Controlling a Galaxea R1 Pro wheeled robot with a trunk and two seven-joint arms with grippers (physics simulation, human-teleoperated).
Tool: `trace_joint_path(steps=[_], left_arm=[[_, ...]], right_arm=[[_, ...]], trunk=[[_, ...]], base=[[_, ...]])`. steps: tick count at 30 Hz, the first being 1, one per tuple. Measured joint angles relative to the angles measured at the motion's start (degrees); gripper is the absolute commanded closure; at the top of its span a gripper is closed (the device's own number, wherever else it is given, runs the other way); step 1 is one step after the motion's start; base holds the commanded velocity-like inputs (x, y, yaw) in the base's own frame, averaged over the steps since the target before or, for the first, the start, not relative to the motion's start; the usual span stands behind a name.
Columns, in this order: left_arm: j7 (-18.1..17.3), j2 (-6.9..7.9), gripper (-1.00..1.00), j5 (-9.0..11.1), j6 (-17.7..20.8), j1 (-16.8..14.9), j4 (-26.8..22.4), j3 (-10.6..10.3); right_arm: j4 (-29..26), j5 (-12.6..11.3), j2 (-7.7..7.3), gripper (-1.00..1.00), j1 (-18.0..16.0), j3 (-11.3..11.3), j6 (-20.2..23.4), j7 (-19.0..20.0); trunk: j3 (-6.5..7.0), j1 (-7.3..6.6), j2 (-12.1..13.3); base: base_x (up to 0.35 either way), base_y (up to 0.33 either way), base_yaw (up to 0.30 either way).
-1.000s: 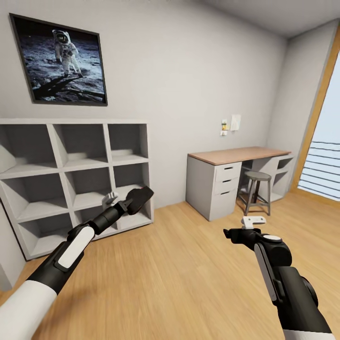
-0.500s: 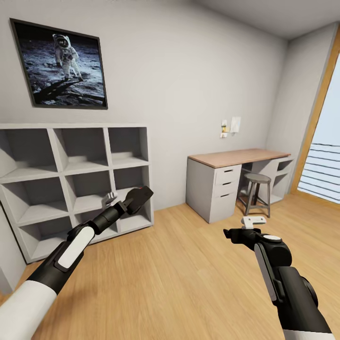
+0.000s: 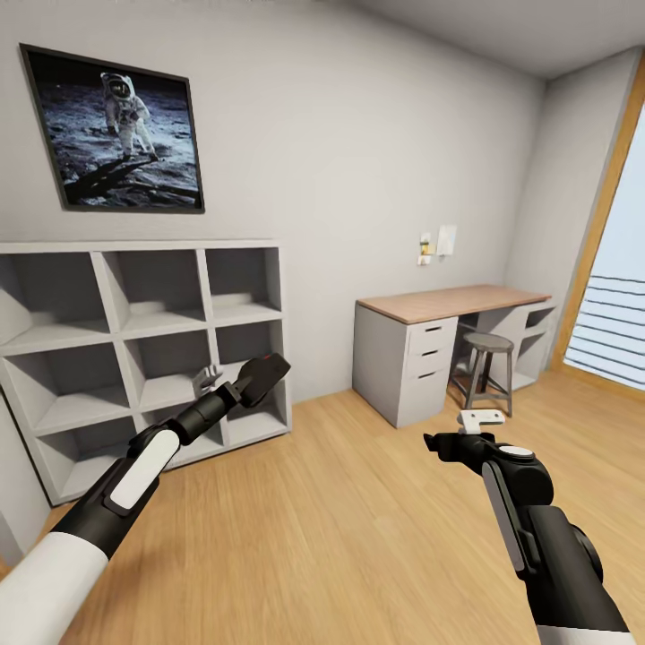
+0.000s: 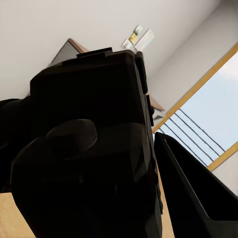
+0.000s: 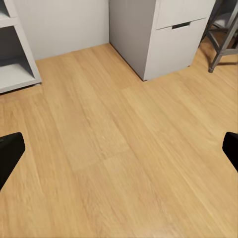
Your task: Attach the digital camera to the camera tripod in the bedroom.
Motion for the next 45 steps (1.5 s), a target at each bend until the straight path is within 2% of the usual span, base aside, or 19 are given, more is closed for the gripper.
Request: trace_joint_path(steps=[3, 8, 11, 16, 19, 20, 37, 41, 42, 43, 45], left_arm=[[1.3, 0.0, 1.0, 0.03, 0.01, 0.0, 0.0, 0.04], [7.9, -0.03, 1.0, 0.11, 0.05, -0.03, -0.09, 0.01], [10.18, -0.08, 1.0, 0.18, 0.06, -0.04, -0.09, 0.0], [13.86, -0.87, 1.0, -0.37, 0.04, -0.04, 0.06, -0.01], [18.25, -1.52, 1.0, -0.65, 0.0, -0.03, 0.05, -0.14], [18.65, -1.63, 1.0, -0.62, -0.02, -0.04, 0.03, -0.19], [19.17, -2.04, 1.0, -0.8, 0.13, -0.04, 0.06, -0.42], [17.21, -2.08, 1.0, -0.6, 0.66, -0.05, -0.65, -0.82], [16.11, -2.1, 1.0, -0.59, 0.78, -0.05, -0.79, -0.88], [13.28, -2.07, 1.0, -0.41, 0.99, -0.05, -0.72, -1.05], [11.59, -2.0, 1.0, -0.47, 1.09, -0.04, -0.55, -1.1]], right_arm=[[0.0, 0.0, 0.0, -1.0, 0.0, 0.0, 0.0, 0.0], [0.0, -0.03, 0.0, -1.0, 0.0, 0.0, 0.0, 0.0], [0.0, -0.06, 0.0, -1.0, 0.0, 0.0, 0.0, 0.0], [0.0, -0.11, -0.03, -1.0, 0.0, 0.0, 0.0, 0.01], [0.0, -0.11, -0.08, -1.0, 0.0, 0.0, 0.12, 0.01], [0.0, -0.1, -0.08, -1.0, 0.0, 0.0, 0.14, 0.01], [0.0, -0.01, -0.03, -1.0, 0.0, 0.0, 0.21, -0.02], [0.0, -0.01, -0.07, -1.0, 0.0, 0.0, 0.25, -0.04], [0.0, -0.04, -0.08, -1.0, 0.0, 0.0, 0.26, -0.04], [0.0, -0.05, -0.08, -1.0, 0.0, 0.0, 0.2, -0.03], [0.0, -0.03, -0.07, -1.0, 0.0, 0.0, 0.15, -0.02]], trunk=[[0.54, -0.66, 1.2], [1.44, -1.76, 3.21], [1.97, -2.42, 4.41], [2.87, -3.52, 6.42], [3.41, -4.17, 7.62], [3.59, -4.39, 8.02], [6.65, -8.13, 14.84], [7.37, -9.01, 16.45], [7.55, -9.23, 16.85], [7.72, -9.45, 17.25], [8.08, -9.89, 18.05]], base=[[0.0, 0.0, 0.0], [0.0, 0.0, 0.0], [0.0, 0.0, 0.0], [0.0, 0.0, 0.0], [0.0, 0.0, 0.0], [0.0, 0.0, 0.0], [0.0, 0.0, 0.0], [0.0, 0.0, 0.0], [0.0, 0.0, 0.0], [0.0, 0.0, 0.0], [0.0, 0.0, 0.0]])
